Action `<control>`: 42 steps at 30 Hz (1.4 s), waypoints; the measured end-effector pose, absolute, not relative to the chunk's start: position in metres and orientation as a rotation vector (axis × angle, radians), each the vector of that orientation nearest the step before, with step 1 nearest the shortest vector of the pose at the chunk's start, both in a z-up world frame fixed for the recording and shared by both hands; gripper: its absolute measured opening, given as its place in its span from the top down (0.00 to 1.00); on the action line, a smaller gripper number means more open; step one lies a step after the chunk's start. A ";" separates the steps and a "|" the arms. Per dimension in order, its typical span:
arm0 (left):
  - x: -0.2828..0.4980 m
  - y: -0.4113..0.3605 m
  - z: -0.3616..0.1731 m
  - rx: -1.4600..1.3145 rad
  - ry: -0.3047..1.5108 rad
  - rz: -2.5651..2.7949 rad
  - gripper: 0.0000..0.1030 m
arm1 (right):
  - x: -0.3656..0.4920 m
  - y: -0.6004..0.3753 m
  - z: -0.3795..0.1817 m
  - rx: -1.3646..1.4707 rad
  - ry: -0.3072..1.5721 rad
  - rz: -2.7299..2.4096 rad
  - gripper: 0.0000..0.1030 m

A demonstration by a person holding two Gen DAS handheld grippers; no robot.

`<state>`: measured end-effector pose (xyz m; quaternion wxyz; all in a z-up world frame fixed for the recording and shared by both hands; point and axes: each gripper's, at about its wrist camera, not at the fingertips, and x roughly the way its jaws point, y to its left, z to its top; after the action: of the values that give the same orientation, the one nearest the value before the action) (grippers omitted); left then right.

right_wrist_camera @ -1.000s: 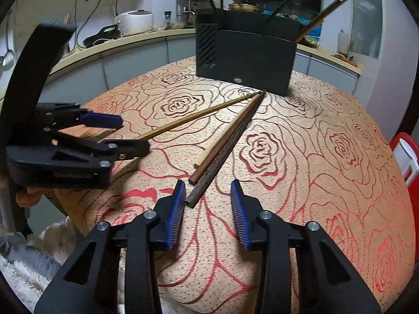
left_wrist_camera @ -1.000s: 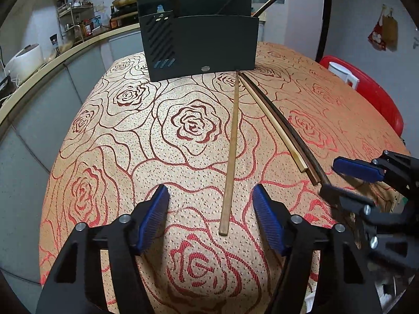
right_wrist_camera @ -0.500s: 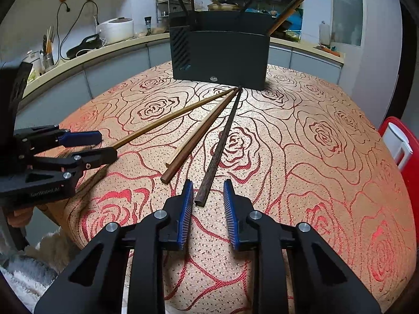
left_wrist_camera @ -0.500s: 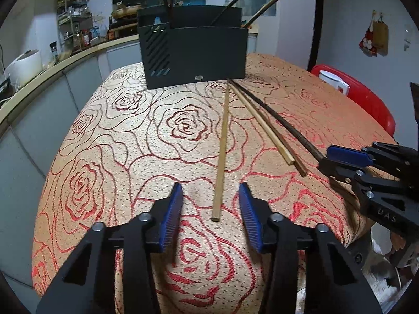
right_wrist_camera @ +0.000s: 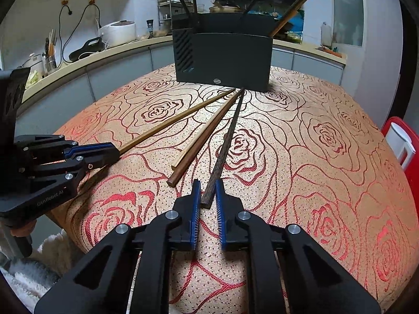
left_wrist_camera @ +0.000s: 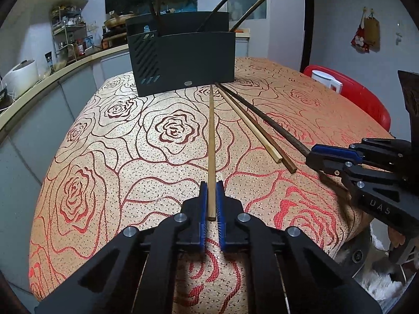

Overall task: Organize utensils
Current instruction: 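Grasp a light chopstick with the left tool while the right tool grasps a dark chopstick, then lift both held chopsticks upright and carry them over the black holder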

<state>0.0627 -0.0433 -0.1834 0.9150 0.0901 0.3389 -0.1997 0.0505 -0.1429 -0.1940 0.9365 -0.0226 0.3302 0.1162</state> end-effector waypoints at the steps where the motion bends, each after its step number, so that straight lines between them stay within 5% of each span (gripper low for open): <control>1: 0.062 -0.043 -0.183 0.184 0.698 -0.411 0.94 | 0.051 -0.144 -0.194 -0.041 0.678 0.237 0.89; 20: 0.066 -0.034 -0.163 0.166 0.697 -0.400 0.94 | 0.052 -0.170 -0.173 0.036 0.663 0.177 0.92; 42: 0.092 -0.004 -0.057 0.168 0.510 -0.344 0.94 | 0.069 -0.221 -0.069 0.110 0.497 0.194 0.92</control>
<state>0.0917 -0.0040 -0.0568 0.9496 0.0825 0.2505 -0.1692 0.0689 -0.2207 -0.0688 0.9631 0.0543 0.2454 0.0959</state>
